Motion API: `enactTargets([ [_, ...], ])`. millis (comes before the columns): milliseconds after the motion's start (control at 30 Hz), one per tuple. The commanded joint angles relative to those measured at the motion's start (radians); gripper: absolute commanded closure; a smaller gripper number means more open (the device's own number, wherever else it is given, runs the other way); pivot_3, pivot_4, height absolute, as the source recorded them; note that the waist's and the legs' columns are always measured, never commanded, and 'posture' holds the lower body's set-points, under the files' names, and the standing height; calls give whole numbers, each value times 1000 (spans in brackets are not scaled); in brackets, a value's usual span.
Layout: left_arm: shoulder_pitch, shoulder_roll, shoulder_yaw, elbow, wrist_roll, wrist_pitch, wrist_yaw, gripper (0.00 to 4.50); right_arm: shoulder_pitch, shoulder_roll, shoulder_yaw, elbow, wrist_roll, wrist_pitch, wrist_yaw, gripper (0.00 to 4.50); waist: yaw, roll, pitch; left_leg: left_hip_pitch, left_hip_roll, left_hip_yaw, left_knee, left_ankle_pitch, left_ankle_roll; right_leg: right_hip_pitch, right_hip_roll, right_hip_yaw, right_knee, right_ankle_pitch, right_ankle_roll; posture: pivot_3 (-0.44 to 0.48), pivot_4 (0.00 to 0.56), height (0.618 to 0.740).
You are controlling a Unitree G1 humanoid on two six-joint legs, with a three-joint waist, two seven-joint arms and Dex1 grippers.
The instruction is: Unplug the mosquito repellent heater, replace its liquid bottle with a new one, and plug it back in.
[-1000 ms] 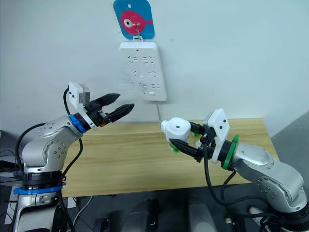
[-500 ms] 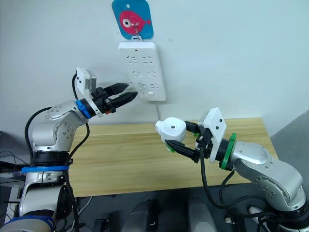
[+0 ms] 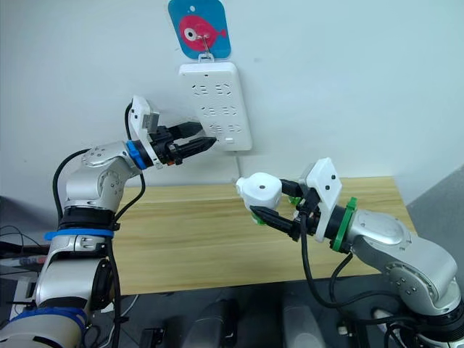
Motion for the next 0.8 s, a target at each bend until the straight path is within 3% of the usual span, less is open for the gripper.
enactTargets([
  [33, -40, -5, -2, -11, -3, -19, -40, 1479, -18, 4, -57, -52, 47, 0, -26, 1484, 0, 0, 0, 0, 0, 0, 0, 0, 0, 0, 0, 0, 0, 0, 0, -219, 226, 740],
  [467, -60, -24, 27, 69, 60, -132, 40, 1479, -9, -7, -82, -65, 95, 15, -70, 1484, -2, 0, 0, 0, 0, 0, 1, 0, 0, 0, 0, 0, 1, 0, 0, -232, 223, 740],
  [800, -85, -63, -8, 53, 38, -95, -48, 1479, -11, -11, -80, -59, 93, 14, -63, 1484, -1, 0, 0, -1, 0, 0, 1, 1, 1, 0, 0, 0, 0, 1, 1, -233, 223, 740],
])
